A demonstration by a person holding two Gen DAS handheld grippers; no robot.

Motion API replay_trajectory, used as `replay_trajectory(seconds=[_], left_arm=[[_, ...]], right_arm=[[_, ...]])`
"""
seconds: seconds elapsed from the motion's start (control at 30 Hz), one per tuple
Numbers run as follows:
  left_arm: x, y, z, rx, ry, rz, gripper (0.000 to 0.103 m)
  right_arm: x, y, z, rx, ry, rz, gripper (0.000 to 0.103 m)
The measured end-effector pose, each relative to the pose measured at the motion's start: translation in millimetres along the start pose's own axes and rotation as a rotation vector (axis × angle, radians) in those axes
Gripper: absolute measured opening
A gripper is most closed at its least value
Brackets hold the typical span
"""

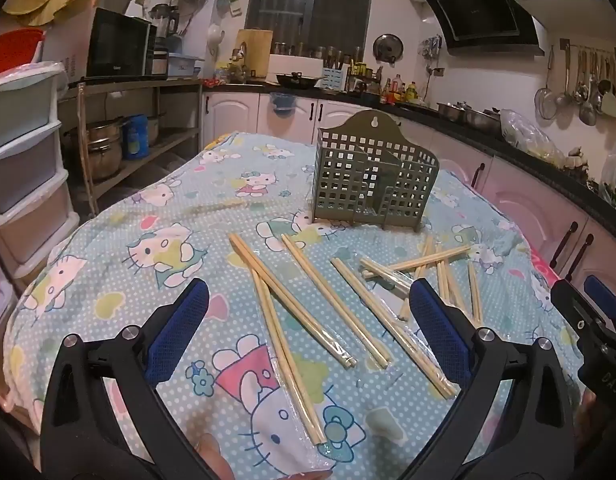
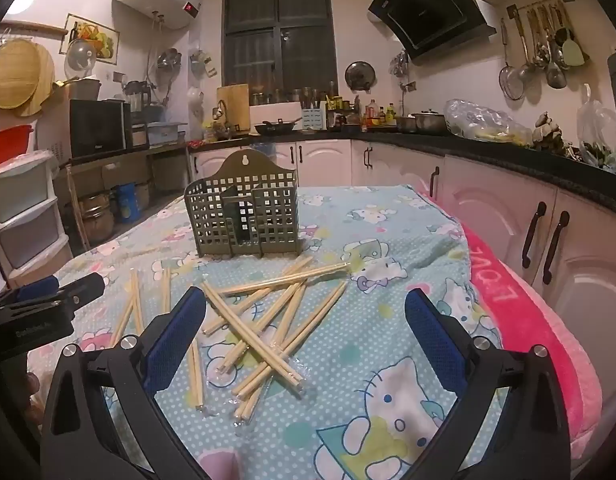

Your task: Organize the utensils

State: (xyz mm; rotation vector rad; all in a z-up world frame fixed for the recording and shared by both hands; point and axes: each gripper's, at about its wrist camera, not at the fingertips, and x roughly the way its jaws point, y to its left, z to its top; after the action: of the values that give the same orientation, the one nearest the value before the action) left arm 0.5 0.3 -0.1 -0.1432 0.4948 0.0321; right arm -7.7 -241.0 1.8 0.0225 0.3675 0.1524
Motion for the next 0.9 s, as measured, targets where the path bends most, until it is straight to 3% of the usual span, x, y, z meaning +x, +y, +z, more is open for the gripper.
replay_trajectory(seconds=[0.9], left_arm=[[-5, -4, 5, 0.002, -0.014, -0.006, 0.092]], right_arm=[[-2, -1, 1, -0.004, -0.012, 0.012, 0.097]])
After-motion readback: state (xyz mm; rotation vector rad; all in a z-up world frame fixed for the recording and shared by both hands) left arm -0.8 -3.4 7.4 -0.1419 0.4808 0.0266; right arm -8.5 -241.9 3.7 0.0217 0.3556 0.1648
